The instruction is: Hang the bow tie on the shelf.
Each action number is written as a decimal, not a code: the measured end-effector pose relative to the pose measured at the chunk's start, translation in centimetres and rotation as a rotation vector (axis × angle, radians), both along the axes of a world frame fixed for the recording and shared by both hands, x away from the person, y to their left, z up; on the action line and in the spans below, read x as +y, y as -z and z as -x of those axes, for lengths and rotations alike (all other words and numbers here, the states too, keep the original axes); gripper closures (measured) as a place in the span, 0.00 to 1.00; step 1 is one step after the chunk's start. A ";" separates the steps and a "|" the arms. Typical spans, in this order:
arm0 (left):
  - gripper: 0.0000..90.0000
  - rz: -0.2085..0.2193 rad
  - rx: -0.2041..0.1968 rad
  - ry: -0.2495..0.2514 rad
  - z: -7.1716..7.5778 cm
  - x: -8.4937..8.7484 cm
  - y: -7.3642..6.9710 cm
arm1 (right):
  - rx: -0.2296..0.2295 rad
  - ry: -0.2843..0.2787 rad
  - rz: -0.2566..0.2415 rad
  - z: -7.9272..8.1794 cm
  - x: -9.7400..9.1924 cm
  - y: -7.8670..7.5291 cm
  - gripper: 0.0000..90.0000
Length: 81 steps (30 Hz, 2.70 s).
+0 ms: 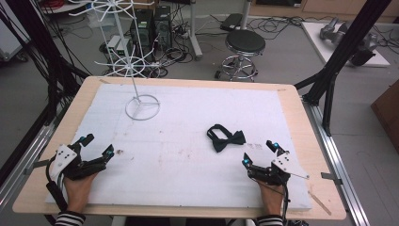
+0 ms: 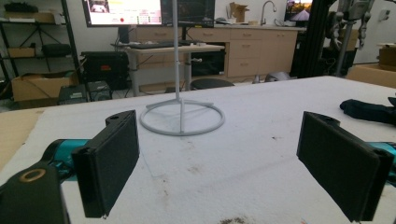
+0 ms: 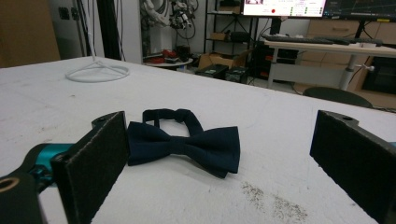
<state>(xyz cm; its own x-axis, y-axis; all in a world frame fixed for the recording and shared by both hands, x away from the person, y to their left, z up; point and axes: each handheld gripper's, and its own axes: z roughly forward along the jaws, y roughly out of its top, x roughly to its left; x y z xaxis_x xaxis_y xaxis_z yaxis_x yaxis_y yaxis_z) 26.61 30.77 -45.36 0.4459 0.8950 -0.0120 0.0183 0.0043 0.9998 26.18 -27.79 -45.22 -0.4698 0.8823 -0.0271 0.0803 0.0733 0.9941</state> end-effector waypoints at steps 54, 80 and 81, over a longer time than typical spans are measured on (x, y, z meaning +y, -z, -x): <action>0.15 -0.007 -0.018 -0.014 0.2 -0.1 0.1 | 0.154 -0.052 0.164 -1.9 1.6 -4.1 0.04; 0.15 -0.005 -0.012 -0.019 0.1 -0.1 0.0 | 0.298 -0.118 0.254 -8.1 3.7 -9.3 0.05; 0.15 -0.005 -0.012 -0.018 0.1 -0.1 0.0 | 0.307 -0.132 0.269 -8.6 3.9 -9.4 0.06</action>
